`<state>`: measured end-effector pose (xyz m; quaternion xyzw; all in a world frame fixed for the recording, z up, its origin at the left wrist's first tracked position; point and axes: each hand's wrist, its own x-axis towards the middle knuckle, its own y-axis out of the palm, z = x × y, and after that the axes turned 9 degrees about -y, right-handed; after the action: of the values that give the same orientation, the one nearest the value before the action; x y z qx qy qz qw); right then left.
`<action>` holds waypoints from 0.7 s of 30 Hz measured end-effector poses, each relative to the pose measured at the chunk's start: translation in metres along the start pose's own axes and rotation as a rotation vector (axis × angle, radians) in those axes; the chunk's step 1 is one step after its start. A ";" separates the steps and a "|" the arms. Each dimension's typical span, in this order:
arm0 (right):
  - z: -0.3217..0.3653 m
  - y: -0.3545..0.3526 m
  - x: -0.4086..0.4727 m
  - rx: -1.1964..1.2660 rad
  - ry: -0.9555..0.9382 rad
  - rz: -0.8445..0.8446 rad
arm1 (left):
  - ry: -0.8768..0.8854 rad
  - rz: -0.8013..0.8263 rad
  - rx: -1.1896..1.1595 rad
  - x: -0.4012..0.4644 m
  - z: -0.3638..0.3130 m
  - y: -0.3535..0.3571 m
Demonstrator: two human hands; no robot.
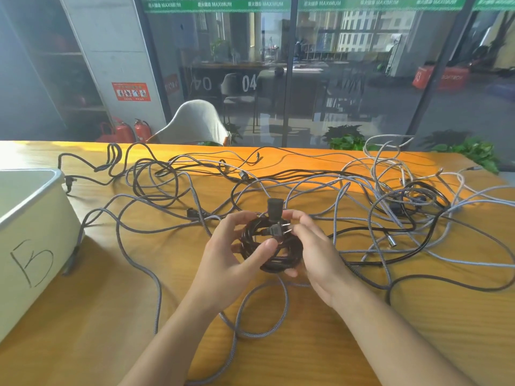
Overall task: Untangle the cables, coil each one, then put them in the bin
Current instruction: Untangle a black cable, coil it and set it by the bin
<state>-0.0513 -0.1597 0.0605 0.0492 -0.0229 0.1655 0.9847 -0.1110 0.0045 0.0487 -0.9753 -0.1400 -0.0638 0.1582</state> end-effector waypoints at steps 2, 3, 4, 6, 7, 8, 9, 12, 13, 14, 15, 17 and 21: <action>0.002 -0.002 0.001 0.072 -0.019 0.003 | 0.000 0.056 -0.024 -0.003 -0.003 0.000; 0.003 -0.002 0.000 0.078 -0.028 0.018 | -0.002 0.080 -0.036 -0.004 -0.004 0.000; 0.003 -0.002 0.000 0.069 -0.034 0.035 | -0.005 0.094 -0.042 -0.004 -0.005 0.001; 0.001 -0.002 -0.001 0.026 -0.039 0.055 | -0.010 0.091 -0.055 -0.004 -0.004 0.001; 0.001 -0.001 -0.001 0.009 -0.036 0.062 | -0.017 0.079 -0.071 -0.004 -0.003 0.000; 0.000 0.000 -0.001 0.009 -0.033 0.073 | -0.025 0.063 -0.090 -0.003 -0.002 -0.001; -0.001 0.000 0.000 0.021 -0.025 0.087 | -0.031 0.044 -0.102 -0.003 0.000 -0.003; -0.002 0.001 0.000 0.057 -0.024 0.149 | -0.031 -0.020 -0.103 -0.007 0.005 -0.008; -0.003 0.002 0.000 0.042 -0.033 0.174 | -0.028 -0.039 -0.101 -0.009 0.007 -0.010; -0.005 0.002 0.000 0.006 -0.052 0.185 | -0.027 -0.053 -0.101 -0.011 0.008 -0.011; -0.007 0.004 -0.001 -0.047 -0.086 0.174 | -0.024 -0.058 -0.104 -0.014 0.009 -0.011; -0.014 0.006 -0.001 -0.192 -0.198 0.101 | -0.023 -0.044 -0.125 -0.020 0.009 -0.012; -0.019 0.011 -0.003 -0.279 -0.319 0.086 | -0.042 -0.035 -0.197 -0.025 0.010 -0.015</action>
<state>-0.0570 -0.1481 0.0426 -0.0630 -0.2030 0.1925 0.9580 -0.1386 0.0146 0.0394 -0.9847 -0.1535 -0.0597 0.0574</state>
